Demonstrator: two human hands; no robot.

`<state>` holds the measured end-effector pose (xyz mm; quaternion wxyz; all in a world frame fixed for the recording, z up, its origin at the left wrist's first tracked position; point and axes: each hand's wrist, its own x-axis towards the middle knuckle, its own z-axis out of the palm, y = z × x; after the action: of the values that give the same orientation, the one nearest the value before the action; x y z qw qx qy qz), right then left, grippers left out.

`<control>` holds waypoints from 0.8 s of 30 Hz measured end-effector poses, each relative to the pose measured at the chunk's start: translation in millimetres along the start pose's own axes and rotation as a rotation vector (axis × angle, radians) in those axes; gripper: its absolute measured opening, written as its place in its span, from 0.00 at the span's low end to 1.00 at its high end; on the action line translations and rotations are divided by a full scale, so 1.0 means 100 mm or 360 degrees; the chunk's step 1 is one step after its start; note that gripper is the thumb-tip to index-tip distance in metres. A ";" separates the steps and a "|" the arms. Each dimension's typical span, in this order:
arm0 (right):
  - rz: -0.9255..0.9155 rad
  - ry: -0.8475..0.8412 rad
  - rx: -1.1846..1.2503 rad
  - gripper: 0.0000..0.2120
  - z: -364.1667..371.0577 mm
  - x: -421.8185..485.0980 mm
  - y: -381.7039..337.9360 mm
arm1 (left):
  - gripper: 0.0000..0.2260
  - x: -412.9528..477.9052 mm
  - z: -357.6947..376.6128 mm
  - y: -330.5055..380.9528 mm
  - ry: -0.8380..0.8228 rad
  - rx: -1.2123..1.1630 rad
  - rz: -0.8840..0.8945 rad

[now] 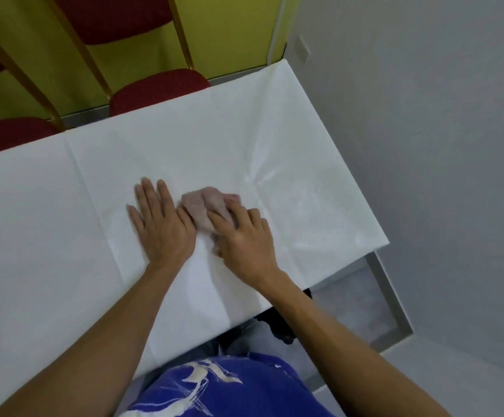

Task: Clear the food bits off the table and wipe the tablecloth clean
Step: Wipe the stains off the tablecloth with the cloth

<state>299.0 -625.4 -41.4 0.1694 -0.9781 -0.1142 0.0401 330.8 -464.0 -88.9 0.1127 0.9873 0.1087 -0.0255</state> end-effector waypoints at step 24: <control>-0.0014 -0.0059 -0.0226 0.28 -0.02 -0.76 0.20 | 0.25 -1.19 0.01 -0.20 0.0079 -0.0264 -0.0273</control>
<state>230.1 -662.4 -43.0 0.0975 -0.9862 -0.1242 0.0491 210.5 -469.9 -84.9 0.1888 0.9620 0.1972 -0.0014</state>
